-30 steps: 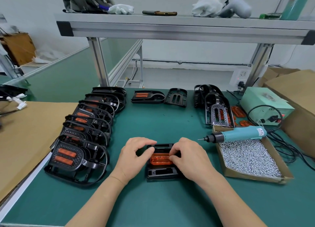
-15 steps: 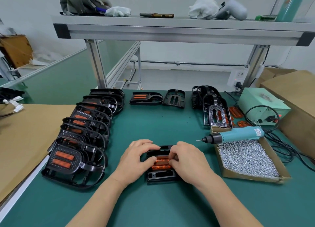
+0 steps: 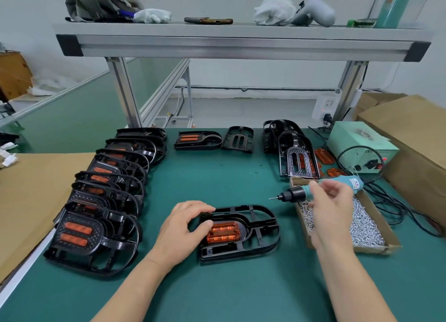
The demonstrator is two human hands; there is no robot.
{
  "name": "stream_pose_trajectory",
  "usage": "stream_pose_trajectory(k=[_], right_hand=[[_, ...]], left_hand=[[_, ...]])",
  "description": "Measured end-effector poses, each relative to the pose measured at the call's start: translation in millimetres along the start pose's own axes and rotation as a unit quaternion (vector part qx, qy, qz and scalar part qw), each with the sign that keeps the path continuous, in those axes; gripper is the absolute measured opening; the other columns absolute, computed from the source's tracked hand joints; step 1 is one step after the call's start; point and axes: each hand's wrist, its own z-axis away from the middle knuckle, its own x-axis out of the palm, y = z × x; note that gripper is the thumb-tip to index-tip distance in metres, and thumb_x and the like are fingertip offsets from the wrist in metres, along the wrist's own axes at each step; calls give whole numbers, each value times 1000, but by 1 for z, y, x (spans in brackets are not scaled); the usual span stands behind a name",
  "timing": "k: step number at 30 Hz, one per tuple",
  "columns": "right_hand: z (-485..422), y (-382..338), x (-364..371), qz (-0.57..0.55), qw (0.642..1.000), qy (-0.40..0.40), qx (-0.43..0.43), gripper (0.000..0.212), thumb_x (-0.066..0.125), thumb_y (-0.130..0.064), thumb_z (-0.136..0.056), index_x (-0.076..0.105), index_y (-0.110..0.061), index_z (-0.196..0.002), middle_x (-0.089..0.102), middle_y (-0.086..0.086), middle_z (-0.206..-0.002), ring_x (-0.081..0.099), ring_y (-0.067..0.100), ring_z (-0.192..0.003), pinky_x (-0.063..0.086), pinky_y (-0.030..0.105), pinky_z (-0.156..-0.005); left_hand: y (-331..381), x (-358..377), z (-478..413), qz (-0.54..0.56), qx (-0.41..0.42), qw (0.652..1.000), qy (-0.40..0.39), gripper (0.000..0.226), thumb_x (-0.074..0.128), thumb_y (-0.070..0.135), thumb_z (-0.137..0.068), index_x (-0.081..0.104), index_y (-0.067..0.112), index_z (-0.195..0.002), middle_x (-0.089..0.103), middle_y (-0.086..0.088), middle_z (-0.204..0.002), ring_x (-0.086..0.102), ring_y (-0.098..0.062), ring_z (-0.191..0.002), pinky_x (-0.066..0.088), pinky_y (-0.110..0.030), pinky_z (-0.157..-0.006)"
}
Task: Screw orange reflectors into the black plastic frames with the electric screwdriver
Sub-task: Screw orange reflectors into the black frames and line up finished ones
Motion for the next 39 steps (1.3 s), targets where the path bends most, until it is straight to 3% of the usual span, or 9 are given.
stream_pose_trajectory(k=[2, 4, 7, 10, 16, 21, 27, 32, 39], right_hand=[[-9, -3, -13, 44, 999, 7, -9, 15, 66, -14, -93, 57, -21, -100, 61, 0, -104, 55, 15, -84, 45, 27, -78], [-17, -6, -26, 221, 973, -28, -59, 10, 68, -15, -89, 63, -24, -89, 67, -6, -90, 58, 14, -77, 41, 28, -69], [-26, -8, -44, 519, 842, -111, -99, 11, 69, -21, -86, 65, -25, -76, 68, -9, -77, 60, 19, -75, 42, 32, -65], [-24, -11, -45, 608, 769, -191, -41, 13, 73, -33, -86, 62, -31, -80, 69, -7, -89, 63, 23, -90, 52, 35, -79], [-23, -6, -41, 610, 769, -177, -72, 19, 72, -29, -88, 65, -29, -70, 66, -8, -80, 60, 22, -81, 49, 33, -71], [-16, -15, -42, 573, 797, -146, -120, 21, 65, -30, -94, 74, -23, -77, 66, 0, -83, 57, 27, -77, 48, 36, -68], [31, -34, 6, 364, 885, -261, -130, 29, 57, -28, -97, 66, -17, -73, 65, -7, -64, 58, 3, -66, 42, 22, -65], [79, -13, 63, 380, 823, -384, -177, 37, 54, -35, -99, 62, -11, -72, 65, 4, -72, 58, 26, -77, 46, 38, -75], [86, -5, 86, 348, 825, -422, -143, 41, 54, -37, -99, 64, -11, -70, 65, 5, -68, 56, 24, -72, 48, 38, -71]], left_hand=[[0, 1, 0, 1, 0, 1000, 4, 26, 59, 42, -84, 67, 42, -109, 61, 25, -116, 47, -1, -122, 39, -30, -105], [-1, 1, 0, 3, 1, 1000, 9, 25, 61, 40, -85, 68, 40, -109, 61, 25, -115, 48, -1, -121, 39, -28, -104], [-1, 1, 1, 4, 3, 1000, 14, 24, 63, 37, -87, 69, 38, -110, 62, 30, -112, 50, -2, -119, 38, -22, -102], [0, 1, 1, 3, 6, 1000, 19, 25, 60, 40, -85, 69, 39, -109, 61, 33, -110, 51, -1, -118, 35, -15, -98], [1, 3, 5, -4, 16, 999, 47, 25, 72, 18, -90, 69, 38, -106, 65, 25, -109, 53, -4, -116, 34, -10, -96], [8, 2, 6, -8, 48, 993, 112, 21, 61, 40, -86, 71, 31, -101, 65, 25, -103, 56, -3, -110, 34, -6, -94], [6, 9, 7, -113, 190, 960, 172, 28, 61, 32, -93, 72, 11, -107, 63, 7, -105, 56, -13, -104, 36, -17, -101], [2, 15, 7, -162, 254, 931, 207, 32, 63, 25, -95, 71, 0, -113, 67, -7, -108, 58, -25, -103, 41, -29, -104], [5, 9, 9, -87, 207, 940, 257, 18, 61, 18, -93, 75, 5, -92, 66, 2, -90, 59, -16, -87, 47, -25, -87]])
